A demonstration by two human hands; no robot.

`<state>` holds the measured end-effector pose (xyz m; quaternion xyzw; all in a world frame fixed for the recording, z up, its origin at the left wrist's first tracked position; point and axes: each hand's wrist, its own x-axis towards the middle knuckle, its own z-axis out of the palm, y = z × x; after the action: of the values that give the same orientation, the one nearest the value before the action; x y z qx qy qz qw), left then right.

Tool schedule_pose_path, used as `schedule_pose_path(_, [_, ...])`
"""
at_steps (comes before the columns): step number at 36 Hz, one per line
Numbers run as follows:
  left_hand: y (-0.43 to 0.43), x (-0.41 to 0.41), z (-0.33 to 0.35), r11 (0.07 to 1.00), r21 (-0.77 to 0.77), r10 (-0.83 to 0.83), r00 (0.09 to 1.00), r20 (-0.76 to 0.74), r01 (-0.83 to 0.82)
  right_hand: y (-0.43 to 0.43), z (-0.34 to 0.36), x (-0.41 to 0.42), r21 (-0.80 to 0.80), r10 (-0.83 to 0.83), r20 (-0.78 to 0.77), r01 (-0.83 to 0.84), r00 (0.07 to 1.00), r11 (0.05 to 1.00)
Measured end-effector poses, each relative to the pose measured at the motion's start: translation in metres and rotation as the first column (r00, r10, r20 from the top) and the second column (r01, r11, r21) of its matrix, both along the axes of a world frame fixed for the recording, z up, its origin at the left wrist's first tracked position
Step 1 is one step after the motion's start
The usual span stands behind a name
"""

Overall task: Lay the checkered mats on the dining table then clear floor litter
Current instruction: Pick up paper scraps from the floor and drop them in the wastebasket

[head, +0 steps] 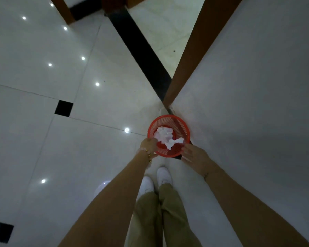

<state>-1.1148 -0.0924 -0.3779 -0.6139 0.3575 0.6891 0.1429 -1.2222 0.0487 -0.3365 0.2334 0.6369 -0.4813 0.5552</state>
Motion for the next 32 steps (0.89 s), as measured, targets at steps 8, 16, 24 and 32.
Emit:
schedule_pose_path(8, [0.016, 0.054, 0.042, 0.99, -0.127, -0.056, 0.997, 0.06, 0.063, 0.035, 0.037, 0.002, 0.237, 0.117, -0.048, -0.102, 0.992, 0.966])
schedule_pose_path(16, [0.047, 0.102, 0.176, 0.961, -0.19, -0.207, 0.978, 0.002, 0.203, 0.078, 0.152, 0.016, 0.204, 0.399, -0.251, -0.355, 0.882, 0.912])
schedule_pose_path(24, [0.073, 0.143, 0.236, 0.922, -0.139, -0.371, 0.927, -0.05, 0.361, 0.156, 0.218, 0.068, 0.303, 0.161, -0.297, -0.067, 0.941, 0.951])
schedule_pose_path(32, [0.033, 0.194, 0.22, 0.602, -0.298, -0.74, 0.658, 0.14, 0.741, 0.229, 0.24, 0.194, 0.308, -0.255, -0.256, 0.328, 0.932, 0.893])
